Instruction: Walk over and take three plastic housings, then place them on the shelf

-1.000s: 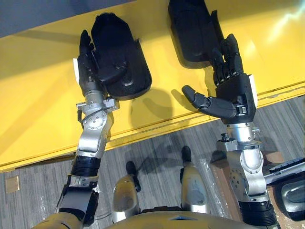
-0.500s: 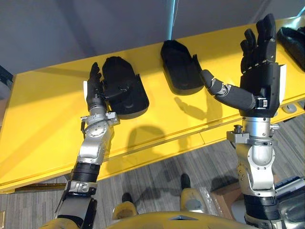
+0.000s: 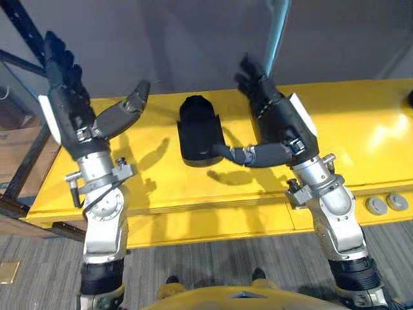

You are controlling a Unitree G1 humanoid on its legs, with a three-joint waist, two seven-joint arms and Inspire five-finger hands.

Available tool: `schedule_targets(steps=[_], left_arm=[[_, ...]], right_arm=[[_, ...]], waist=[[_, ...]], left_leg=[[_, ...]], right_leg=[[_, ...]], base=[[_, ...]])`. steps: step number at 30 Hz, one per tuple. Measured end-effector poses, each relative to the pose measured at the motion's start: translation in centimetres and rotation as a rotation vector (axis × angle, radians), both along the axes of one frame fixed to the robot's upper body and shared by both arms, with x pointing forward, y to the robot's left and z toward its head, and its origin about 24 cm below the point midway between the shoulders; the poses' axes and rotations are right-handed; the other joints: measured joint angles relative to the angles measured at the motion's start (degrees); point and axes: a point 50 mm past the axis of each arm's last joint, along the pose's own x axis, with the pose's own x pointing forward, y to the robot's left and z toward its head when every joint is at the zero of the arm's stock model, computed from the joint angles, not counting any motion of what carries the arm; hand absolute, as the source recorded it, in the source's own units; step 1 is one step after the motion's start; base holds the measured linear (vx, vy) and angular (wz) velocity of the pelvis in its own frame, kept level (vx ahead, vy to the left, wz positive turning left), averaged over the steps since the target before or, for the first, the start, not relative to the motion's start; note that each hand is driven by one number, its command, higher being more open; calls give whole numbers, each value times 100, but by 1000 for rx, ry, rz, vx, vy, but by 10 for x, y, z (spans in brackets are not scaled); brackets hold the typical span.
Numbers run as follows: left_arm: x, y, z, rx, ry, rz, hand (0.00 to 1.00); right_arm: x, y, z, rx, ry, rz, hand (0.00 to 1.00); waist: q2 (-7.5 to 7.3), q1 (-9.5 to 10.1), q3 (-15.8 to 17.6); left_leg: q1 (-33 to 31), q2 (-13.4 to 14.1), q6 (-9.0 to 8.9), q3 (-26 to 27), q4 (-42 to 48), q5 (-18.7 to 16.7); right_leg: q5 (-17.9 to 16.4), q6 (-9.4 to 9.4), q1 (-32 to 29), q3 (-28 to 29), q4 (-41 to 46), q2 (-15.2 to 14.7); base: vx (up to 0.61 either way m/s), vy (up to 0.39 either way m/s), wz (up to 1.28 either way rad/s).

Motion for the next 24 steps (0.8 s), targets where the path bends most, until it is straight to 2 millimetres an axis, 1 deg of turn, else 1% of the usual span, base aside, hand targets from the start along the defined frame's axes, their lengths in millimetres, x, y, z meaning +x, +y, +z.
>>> schedule_targets(steps=[2,3,4,6,10,13,16,19,22,24], left_arm=[[-6,6,-7,-21,22,-11,100],[-10,8,-12,-41,39,-35,100],[-11,8,-13,-41,47,-41,100],[-20,9,-15,-37,58,-54,100],[-34,14,-17,-69,35,-47,100],[-36,14,-19,-121,15,-55,100],[-41,16,-24,-147,24,-56,100],[-42,16,-25,-171,22,-55,100],[-42,12,-24,-167,-3,-76,100],[-42,9,-23,-164,-12,-92,100]], right_arm=[[-5,-1,-10,4,64,47,100],[-9,-2,-21,-16,122,69,100],[-12,-2,-26,-23,147,79,100],[-21,-5,-41,-42,235,97,100],[-40,-8,-68,-41,407,156,100],[-51,-10,-79,-30,503,225,100],[-64,-5,-90,-37,601,340,100],[-75,9,-100,-75,668,469,100],[-79,20,-106,-78,698,539,100],[-78,23,-110,-82,709,558,100]], waist=[[-55,7,-43],[-106,13,-75],[-124,9,-86],[-181,-3,-121],[-192,-10,-128],[-194,-10,-128],[-193,-20,-128],[-190,-1,-125],[-191,32,-126],[-190,55,-126]], left_leg=[[4,-3,-2,-10,-79,44],[2,-4,-3,-13,-89,44],[2,-4,-3,-13,-97,43],[2,-5,-10,-1,-151,50],[-6,-1,-14,50,-172,50],[-8,0,-20,54,-174,45],[-7,14,-25,65,-167,34],[-7,32,-27,61,-165,33],[-7,31,-26,53,-169,33],[-8,31,-25,47,-170,35]], right_leg=[[0,-1,-10,-18,-15,4],[-2,-4,-12,-24,-17,4],[-4,-6,-14,-26,-17,4],[-6,-10,-45,-21,-29,9],[-8,-12,-96,13,-32,16],[-10,-14,-102,15,-32,19],[-26,-34,-108,25,-29,35],[-42,-56,-109,25,-23,52],[-43,-57,-109,19,-19,52],[-43,-57,-108,14,-19,52]], base=[[-4,-2,8],[0,0,0],[0,0,0],[0,0,0],[22,2,-5],[0,0,0],[0,0,0],[0,0,0],[0,0,0],[0,0,0]])
